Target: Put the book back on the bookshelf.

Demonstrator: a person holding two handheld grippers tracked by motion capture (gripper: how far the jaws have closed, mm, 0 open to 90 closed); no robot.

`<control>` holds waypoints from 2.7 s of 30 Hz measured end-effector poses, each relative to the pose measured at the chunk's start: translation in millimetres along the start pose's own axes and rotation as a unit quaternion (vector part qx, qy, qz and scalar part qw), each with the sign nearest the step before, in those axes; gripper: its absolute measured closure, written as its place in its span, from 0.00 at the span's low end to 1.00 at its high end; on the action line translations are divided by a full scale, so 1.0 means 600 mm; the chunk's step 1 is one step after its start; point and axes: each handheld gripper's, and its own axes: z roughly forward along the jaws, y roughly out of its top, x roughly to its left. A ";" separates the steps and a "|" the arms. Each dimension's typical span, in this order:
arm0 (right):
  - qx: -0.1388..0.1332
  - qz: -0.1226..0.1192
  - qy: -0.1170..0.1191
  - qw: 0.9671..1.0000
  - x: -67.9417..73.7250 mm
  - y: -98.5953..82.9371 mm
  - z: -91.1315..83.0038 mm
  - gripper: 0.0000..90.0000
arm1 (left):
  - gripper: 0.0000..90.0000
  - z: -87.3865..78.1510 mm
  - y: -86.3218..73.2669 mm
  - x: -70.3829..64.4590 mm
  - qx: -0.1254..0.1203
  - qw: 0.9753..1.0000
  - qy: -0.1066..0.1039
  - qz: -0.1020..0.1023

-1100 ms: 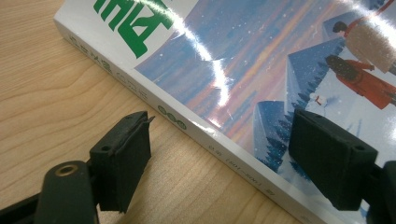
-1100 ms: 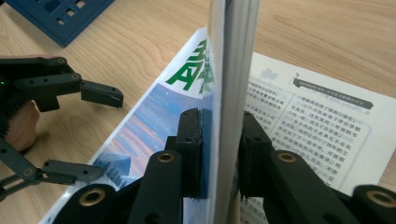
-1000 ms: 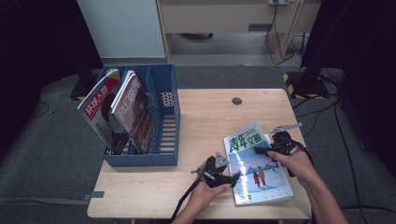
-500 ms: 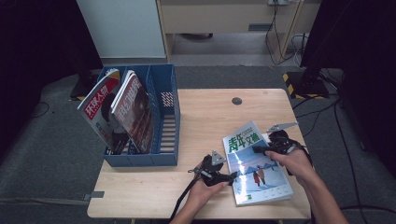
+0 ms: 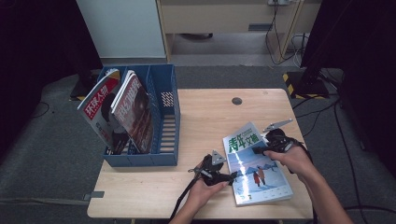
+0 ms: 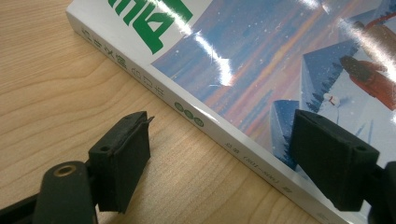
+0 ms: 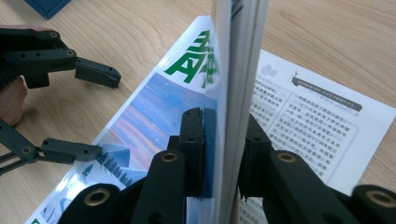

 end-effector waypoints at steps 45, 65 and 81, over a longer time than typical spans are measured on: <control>-0.060 -0.030 0.005 0.998 0.029 0.043 -0.050 0.90 | 0.16 -0.031 0.050 0.041 -0.044 0.998 -0.019 -0.047; -0.084 -0.034 -0.004 0.996 0.034 0.059 -0.070 0.91 | 0.12 0.007 0.054 0.047 -0.029 0.996 -0.050 -0.067; -0.094 -0.045 -0.003 0.995 0.045 0.072 -0.085 0.91 | 0.11 0.028 0.068 0.052 -0.057 0.988 -0.108 -0.090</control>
